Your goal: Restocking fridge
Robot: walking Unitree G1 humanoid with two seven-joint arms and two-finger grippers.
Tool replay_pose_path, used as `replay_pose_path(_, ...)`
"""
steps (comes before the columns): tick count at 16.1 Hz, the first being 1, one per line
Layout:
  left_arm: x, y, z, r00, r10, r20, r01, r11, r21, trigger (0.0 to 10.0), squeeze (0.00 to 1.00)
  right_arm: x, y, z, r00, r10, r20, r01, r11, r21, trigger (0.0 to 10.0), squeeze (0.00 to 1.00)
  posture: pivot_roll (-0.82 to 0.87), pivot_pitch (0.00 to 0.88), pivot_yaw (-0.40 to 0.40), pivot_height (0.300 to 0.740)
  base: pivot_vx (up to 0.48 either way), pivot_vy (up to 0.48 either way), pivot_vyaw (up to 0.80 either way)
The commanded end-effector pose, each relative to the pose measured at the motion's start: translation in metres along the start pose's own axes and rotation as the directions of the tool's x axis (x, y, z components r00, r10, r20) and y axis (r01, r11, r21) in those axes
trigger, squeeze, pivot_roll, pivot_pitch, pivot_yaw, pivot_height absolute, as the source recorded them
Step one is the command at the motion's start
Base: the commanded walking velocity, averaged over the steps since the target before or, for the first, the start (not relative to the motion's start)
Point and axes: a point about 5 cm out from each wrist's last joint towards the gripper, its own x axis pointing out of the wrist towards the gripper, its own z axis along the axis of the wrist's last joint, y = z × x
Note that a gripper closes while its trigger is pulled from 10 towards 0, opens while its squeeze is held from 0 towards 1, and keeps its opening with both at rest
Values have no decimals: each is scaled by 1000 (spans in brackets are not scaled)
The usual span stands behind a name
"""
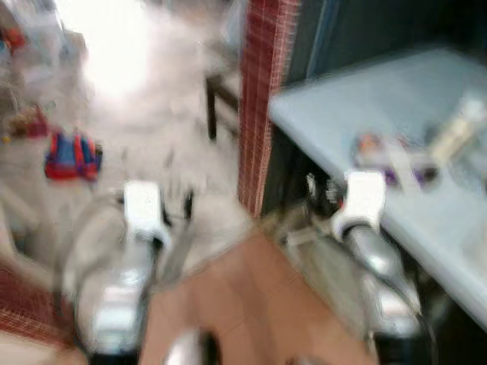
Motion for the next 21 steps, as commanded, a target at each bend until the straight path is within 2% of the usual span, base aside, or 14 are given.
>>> replay_pose_path(1,2,2,6,1000,3,21,-3,1000,17,10000,0,1,1,4,1000,-5,16,5,1000,19,10000,0,-23,0,22,740,0,0,0)
replay_pose_path(2,2,2,6,1000,4,23,-5,1000,18,10000,0,0,1,4,1000,-8,12,8,999,32,10000,0,-23,0,23,740,0,0,0)
replay_pose_path(4,1,1,8,999,-16,41,16,1000,10,10000,0,2,-1,6,999,-39,20,40,997,-60,10000,0,-26,0,26,740,0,0,0)
replay_pose_path(5,1,2,9,999,-21,45,21,1000,7,10000,0,3,1,7,998,-50,28,52,997,-55,10000,0,-29,0,26,740,0,0,0)
replay_pose_path(6,1,2,9,998,-26,48,26,1000,6,10000,0,4,2,9,998,-51,34,51,999,-7,10000,0,-29,0,27,740,0,0,0)
replay_pose_path(8,5,6,14,998,-20,65,19,1000,18,10000,0,5,1,13,995,-86,55,88,996,-29,10000,0,-32,0,29,740,0,0,0)
replay_pose_path(9,5,6,14,998,-20,67,19,1000,21,10000,0,5,1,14,996,-63,61,66,996,-52,10000,0,-33,0,31,740,0,0,0)
replay_pose_path(14,4,6,13,997,-27,65,26,999,26,10000,0,2,-3,13,995,-69,68,71,997,-18,10000,0,-30,0,31,740,0,0,0)
replay_pose_path(17,4,5,13,997,-34,70,32,999,29,10000,0,4,-7,15,994,-78,77,80,997,-23,10000,0,-32,0,31,740,389,0,-688)
replay_pose_path(21,4,4,13,997,-33,72,31,999,26,10000,0,5,-6,20,992,-70,104,75,996,-48,10000,0,-32,0,31,740,395,273,0)
